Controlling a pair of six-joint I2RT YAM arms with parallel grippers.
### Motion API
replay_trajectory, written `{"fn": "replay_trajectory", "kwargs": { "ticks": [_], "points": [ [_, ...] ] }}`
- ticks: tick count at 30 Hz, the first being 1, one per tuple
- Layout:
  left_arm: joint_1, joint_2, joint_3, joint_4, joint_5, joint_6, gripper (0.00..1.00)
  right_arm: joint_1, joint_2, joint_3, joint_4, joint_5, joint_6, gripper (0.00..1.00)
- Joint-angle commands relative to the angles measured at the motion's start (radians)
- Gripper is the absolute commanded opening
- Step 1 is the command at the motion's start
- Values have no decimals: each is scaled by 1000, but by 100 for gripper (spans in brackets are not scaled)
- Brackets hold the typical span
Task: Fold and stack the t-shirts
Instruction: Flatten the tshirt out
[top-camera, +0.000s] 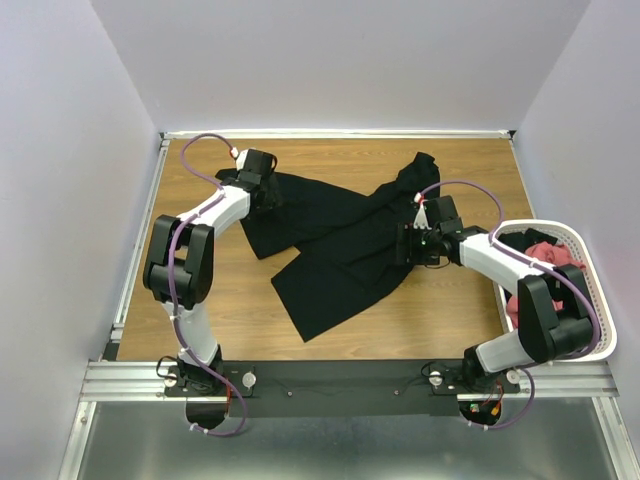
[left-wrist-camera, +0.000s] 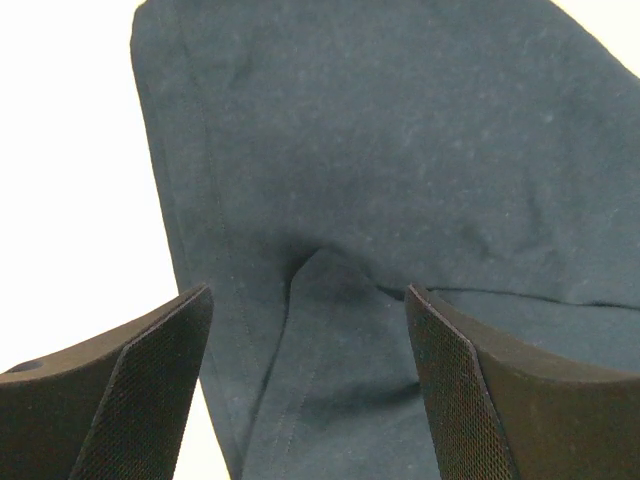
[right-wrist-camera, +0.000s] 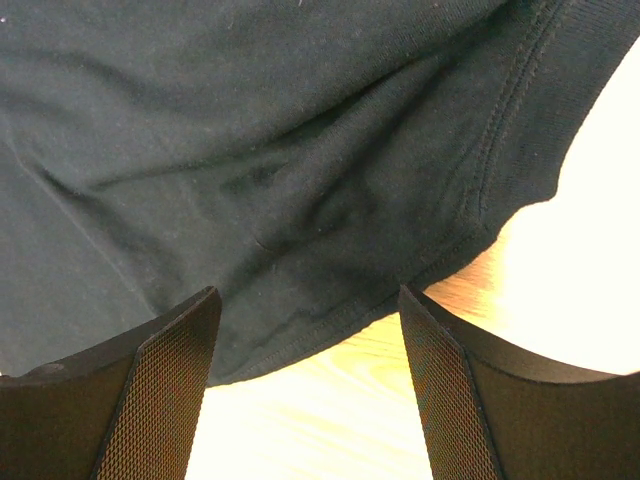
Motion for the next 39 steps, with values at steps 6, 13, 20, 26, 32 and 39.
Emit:
{"fn": "replay_trajectory", "kwargs": {
  "ticks": [6,13,20,26,32,39],
  "points": [
    [-2,21,-6,40,81,-49,80,7,26,19,-17,-29,2,79],
    [6,67,11,39,87,-91,73,8,32,19,-17,-34,1,79],
    [6,63,-5,46,104,-109,38,8,34,15,-17,-32,1,79],
    [6,38,-5,45,82,-92,0,8,38,16,-18,-28,2,79],
    [6,-54,-9,-3,21,-71,0,10,40,14,-17,18,12,79],
    [19,-276,-115,-41,-85,-43,0,10,106,3,-18,141,61,67]
  ]
}}
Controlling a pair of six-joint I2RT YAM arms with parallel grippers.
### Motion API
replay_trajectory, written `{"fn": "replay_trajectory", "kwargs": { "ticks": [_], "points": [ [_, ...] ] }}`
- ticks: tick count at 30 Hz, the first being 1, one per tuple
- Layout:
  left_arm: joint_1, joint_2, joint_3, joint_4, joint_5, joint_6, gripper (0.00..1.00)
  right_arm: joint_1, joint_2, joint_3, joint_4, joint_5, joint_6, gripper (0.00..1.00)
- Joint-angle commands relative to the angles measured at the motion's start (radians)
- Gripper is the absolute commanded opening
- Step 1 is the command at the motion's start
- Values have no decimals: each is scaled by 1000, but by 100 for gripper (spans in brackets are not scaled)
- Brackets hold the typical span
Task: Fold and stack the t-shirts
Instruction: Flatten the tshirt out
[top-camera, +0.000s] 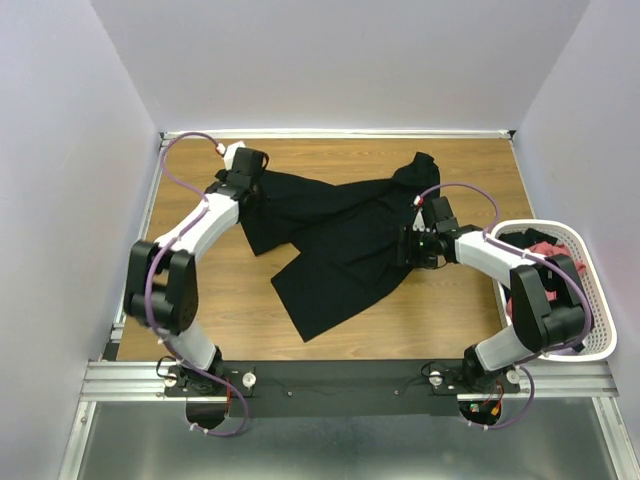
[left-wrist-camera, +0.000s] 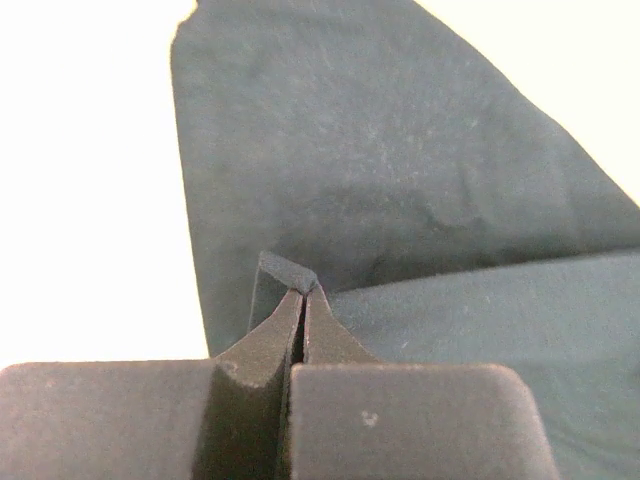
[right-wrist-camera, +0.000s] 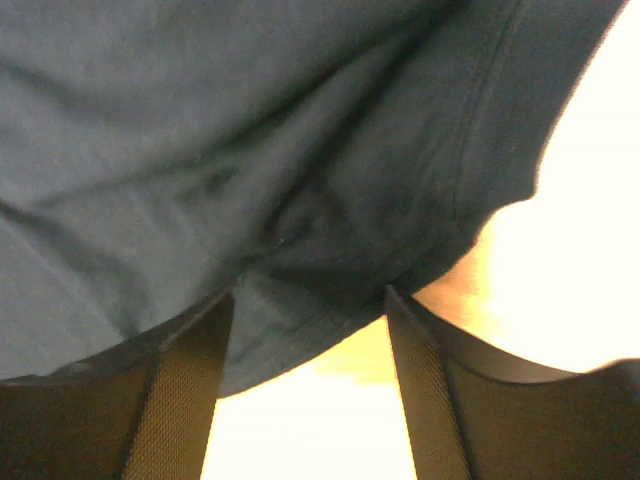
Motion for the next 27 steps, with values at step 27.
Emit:
{"fn": "replay_trajectory", "kwargs": {
  "ticks": [27],
  "points": [
    [354,-440,-442,128,-19,136,0,-157,-93,144,-9,104,59,53]
  ]
}}
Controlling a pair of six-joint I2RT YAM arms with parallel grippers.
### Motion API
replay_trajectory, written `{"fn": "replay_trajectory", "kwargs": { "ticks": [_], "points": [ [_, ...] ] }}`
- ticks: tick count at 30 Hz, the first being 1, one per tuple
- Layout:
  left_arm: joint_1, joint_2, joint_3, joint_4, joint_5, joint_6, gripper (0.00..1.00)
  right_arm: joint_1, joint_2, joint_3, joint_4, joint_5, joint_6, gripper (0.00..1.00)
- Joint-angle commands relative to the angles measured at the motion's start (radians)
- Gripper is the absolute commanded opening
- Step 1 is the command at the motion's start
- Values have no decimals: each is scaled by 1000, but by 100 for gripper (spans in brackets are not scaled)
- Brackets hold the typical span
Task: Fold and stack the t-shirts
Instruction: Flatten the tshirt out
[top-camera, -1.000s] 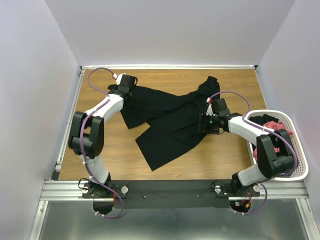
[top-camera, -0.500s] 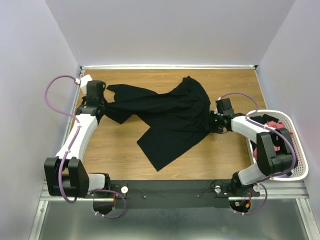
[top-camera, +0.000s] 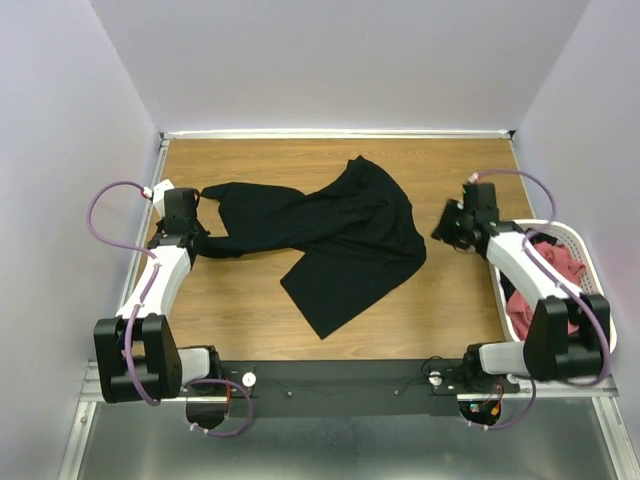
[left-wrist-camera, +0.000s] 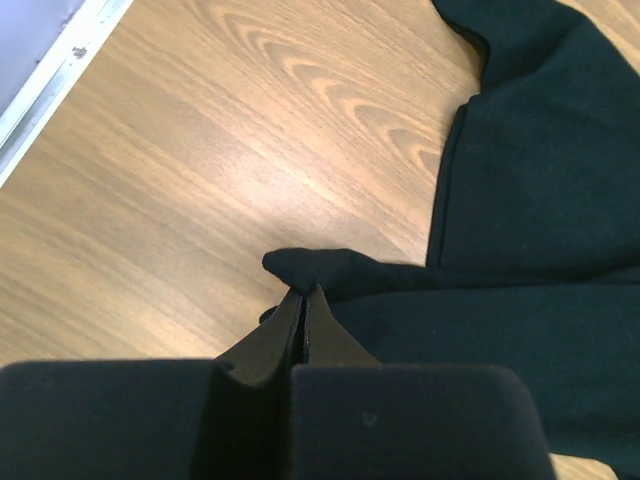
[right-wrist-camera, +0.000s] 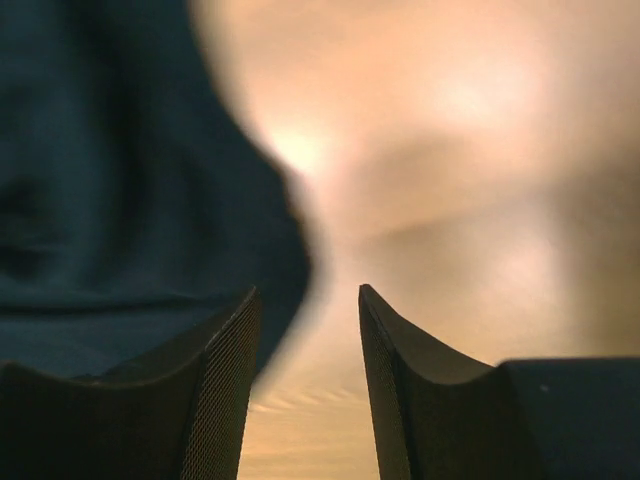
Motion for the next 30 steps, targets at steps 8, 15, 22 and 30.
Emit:
{"fn": "replay_trajectory", "kwargs": {
  "ticks": [8,15,22,30],
  "points": [
    [11,38,5,80,23,50,0,202,532,501,159,-181,-123,52],
    [37,35,3,76,10,39,0,230,754,616,157,-201,-105,52],
    [82,12,-11,82,27,19,0,230,694,393,121,-132,-63,52],
    [88,-51,-41,65,4,-2,0,204,389,5,-25,-38,10,52]
  ]
}}
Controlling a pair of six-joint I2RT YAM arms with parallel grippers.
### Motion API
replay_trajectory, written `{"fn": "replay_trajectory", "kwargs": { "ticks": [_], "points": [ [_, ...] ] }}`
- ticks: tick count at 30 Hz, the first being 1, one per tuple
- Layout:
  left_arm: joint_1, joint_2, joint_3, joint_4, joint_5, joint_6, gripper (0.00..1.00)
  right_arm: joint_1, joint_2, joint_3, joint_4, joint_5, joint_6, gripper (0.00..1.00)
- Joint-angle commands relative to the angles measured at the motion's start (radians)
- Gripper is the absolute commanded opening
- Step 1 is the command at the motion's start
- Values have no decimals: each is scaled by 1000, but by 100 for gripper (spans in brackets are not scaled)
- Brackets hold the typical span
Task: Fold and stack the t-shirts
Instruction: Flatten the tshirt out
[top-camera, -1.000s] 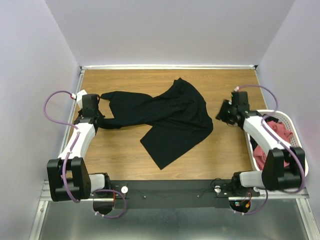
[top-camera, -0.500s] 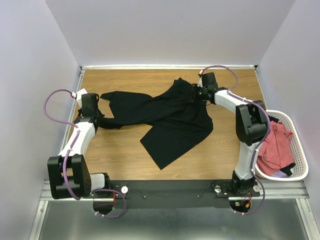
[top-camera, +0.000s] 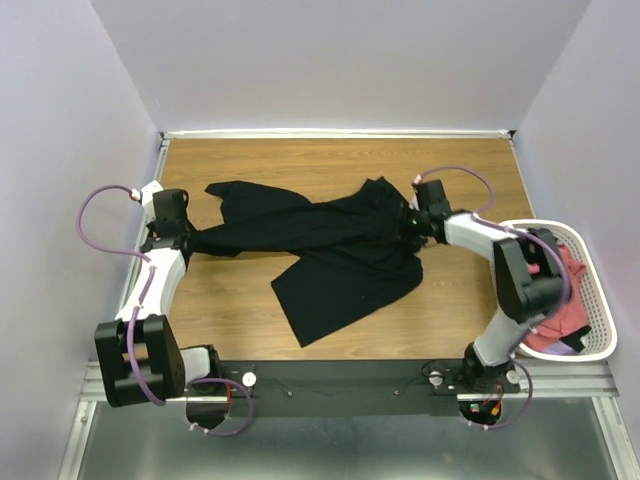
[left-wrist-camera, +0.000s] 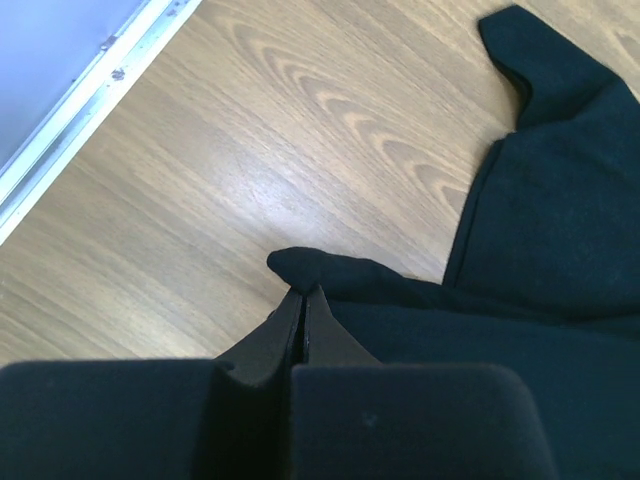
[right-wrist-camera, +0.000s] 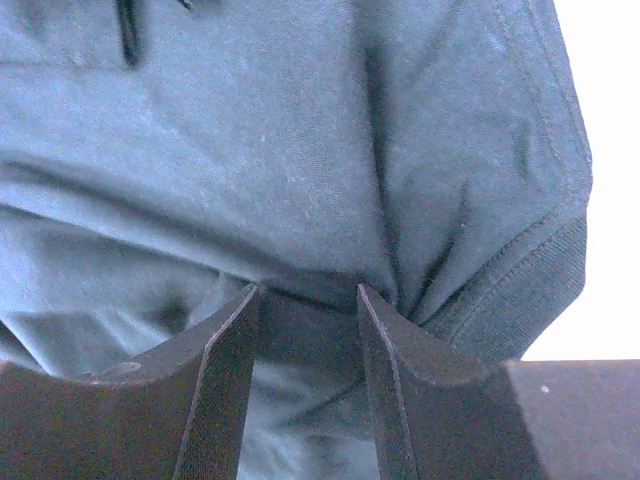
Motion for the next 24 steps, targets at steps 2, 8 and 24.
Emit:
{"fn": "replay_trajectory", "kwargs": {
  "ticks": [2,8,24],
  "points": [
    [13,-97,-36,-2,-27,-26,0,-37,-233,-276,-257,91,72,53],
    [7,-126,-49,11,-7,-15,0,-42,-524,-278,-290,80,68,53],
    [-1,-97,-42,36,48,8,0,-42,-94,63,-18,-15,133,47]
  ]
}}
